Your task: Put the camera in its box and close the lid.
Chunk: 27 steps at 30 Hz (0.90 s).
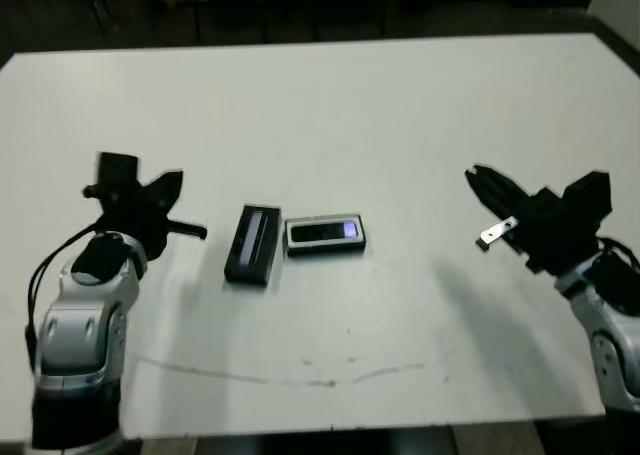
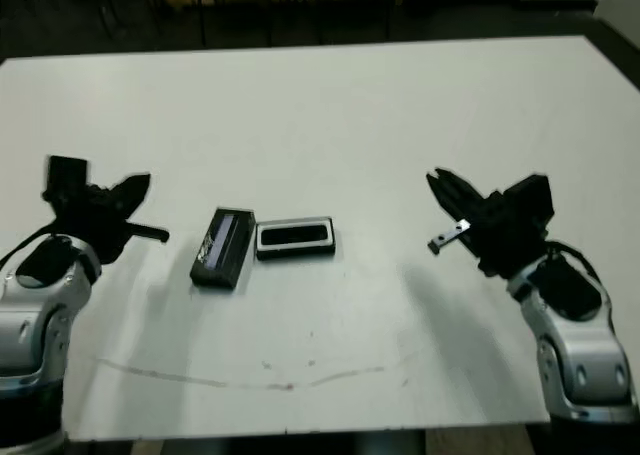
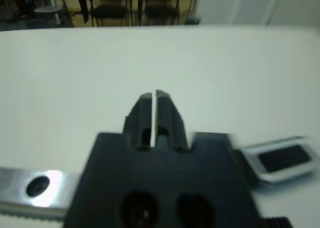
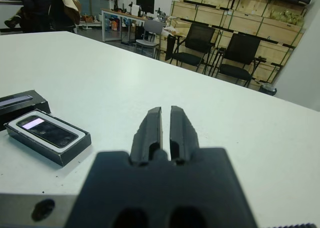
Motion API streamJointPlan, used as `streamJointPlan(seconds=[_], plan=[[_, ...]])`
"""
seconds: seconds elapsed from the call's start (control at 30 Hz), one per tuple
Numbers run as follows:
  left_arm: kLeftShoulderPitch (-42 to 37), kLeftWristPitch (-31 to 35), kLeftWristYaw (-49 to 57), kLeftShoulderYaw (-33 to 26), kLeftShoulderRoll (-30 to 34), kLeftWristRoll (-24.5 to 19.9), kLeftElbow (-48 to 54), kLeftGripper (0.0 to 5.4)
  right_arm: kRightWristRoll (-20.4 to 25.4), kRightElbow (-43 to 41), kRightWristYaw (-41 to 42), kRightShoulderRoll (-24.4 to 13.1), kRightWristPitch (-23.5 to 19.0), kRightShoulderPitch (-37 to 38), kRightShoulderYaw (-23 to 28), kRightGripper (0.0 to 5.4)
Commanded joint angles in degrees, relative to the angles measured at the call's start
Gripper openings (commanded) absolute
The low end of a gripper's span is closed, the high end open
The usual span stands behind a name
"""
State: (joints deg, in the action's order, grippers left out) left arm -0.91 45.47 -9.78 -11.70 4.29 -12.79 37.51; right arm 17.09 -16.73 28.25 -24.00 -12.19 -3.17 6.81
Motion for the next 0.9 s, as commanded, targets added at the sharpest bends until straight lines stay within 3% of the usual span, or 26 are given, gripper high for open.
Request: streamJointPlan(seconds=[0.03,0.3,0.47,0.9], plan=[[6.4,3.2,1.4,1.1,-1.8,-3.3,9.3,0.22,-0.3,-0.9,-1.1,0.5,-2.0,1.8,-0.6,0.0],[16.1,5.5,4.1,7.1,-2.8,-7.5,17.4,1.58,-0.5,0.0,-0.2,1.2,0.9,2.6,-1.3,0.0],[16.0,7.9,6.3,9.8,-1.7,-6.6,15.8,2.48,-1.6,1.1,-0.4,2.2,2.9,3.0,-2.2,0.0],[13.6,3.5,7.3,15.0,-0.4,-3.6,7.0,4.91,-2.0,2.4,-0.8,2.6,3.9,2.8,-2.6,0.0]])
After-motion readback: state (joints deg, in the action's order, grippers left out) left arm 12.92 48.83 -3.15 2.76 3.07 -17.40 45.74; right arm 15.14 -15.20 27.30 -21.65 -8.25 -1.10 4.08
